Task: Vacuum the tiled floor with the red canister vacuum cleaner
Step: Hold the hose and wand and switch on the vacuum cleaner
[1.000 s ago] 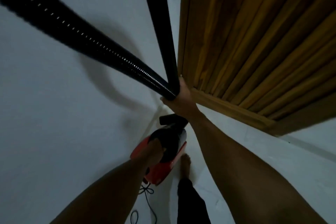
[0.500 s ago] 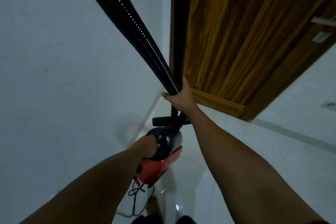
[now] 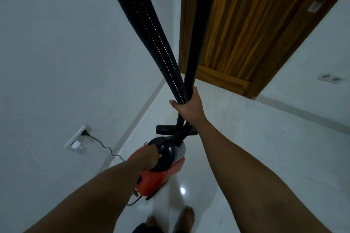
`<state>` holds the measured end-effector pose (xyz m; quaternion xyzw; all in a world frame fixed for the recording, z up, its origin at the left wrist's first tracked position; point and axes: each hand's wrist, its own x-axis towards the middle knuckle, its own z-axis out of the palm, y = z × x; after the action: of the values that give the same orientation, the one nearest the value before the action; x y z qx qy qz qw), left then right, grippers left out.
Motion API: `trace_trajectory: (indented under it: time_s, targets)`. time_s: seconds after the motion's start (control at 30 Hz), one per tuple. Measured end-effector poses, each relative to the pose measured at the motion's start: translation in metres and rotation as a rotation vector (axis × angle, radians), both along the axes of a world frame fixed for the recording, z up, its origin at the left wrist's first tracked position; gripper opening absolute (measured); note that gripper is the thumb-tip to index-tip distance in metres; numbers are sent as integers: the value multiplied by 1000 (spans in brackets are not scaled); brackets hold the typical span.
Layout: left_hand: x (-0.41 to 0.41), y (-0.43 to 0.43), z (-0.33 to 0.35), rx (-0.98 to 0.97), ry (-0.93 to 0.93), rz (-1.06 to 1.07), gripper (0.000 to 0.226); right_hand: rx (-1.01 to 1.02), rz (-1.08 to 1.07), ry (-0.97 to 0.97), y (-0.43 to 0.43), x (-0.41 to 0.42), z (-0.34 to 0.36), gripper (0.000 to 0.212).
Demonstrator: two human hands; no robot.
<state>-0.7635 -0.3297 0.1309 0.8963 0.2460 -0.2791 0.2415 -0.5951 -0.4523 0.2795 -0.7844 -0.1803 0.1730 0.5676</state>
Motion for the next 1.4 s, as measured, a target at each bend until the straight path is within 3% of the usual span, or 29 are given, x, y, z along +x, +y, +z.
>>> trace_trajectory:
  time_s: [0.47,0.67,1.1,1.27,1.4]
  targets:
    - [-320,-77,-62,-135,201,-53,37,-115,-63,137,-52,-303,-114,60]
    - [-389,-94,-143,-103,285,57,41,-171,-90,227,-67,-366,-204,65]
    - [-401,-151,-383,-199,235,168,43,-227,-121,204,-105,-343,-438,67]
    - [-377,-163,-447,-206,230,120,52,-250,-106,167,-107,-323,-503,69]
    - [-364,-171,-474,-252,214,169,44,-256,-109,131,-108,-317,-530,70]
